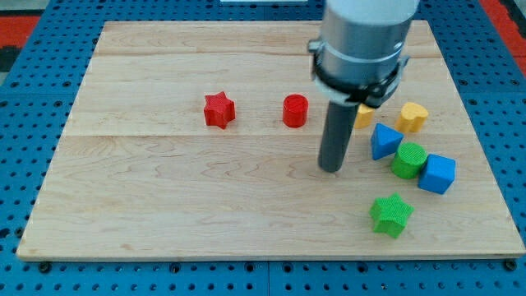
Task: Arrange blue triangle and green star parallel to each other
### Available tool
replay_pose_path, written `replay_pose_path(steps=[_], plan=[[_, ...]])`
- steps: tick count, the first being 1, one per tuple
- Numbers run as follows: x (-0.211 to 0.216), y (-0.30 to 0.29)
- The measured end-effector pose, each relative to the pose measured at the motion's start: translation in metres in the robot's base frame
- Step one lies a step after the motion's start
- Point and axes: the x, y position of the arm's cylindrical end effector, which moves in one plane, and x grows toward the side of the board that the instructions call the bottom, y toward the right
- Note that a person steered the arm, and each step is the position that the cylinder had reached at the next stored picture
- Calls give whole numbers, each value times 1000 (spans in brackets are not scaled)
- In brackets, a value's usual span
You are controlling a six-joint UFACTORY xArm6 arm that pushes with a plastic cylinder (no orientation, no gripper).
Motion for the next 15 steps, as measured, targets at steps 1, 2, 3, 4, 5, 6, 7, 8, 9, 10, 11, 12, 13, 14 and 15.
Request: replay_pose_path(steps=[1,2,3,4,5,6,7,8,9,10,11,12,13,14,15], plan=[[13,-13],[21,2],[43,-13],[79,10],[104,53],[95,79],[80,99],[54,72],[52,45],[74,95],[73,184],[57,252],[10,234],[-41,218],[-46,203]])
